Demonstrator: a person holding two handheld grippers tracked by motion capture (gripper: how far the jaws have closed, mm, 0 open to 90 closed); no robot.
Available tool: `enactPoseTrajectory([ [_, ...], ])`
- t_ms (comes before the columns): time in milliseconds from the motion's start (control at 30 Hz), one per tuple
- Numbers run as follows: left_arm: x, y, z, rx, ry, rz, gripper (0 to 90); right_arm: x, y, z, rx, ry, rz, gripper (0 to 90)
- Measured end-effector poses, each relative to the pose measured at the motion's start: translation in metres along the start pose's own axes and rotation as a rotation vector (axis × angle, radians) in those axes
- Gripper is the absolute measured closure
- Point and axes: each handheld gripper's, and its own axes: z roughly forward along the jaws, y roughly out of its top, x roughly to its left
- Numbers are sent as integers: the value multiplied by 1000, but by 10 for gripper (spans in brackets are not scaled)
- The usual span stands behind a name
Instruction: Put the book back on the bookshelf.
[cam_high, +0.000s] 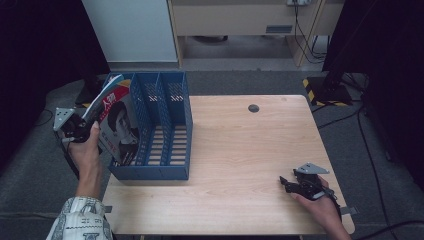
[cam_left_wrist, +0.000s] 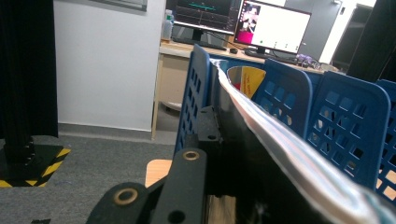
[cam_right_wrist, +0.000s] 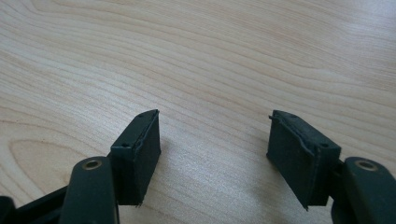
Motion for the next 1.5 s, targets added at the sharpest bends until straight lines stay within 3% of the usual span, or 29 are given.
enactPoseTrajectory([
  [467,-3,12,-2,49,11,23,812,0,0,0,1,1,-2,344],
  [800,-6,32,-8,75,-12,84,550,0,0,0,1,3,0,341],
  [933,-9,37,-11,96,-14,140,450,0,0,0,3,6,0,339],
  [1100,-14,48,-12,99,-23,166,340,0,0,0,4,9,1,334],
  [1500,-37,53,-7,132,-67,241,245,0,0,0,4,10,0,332],
])
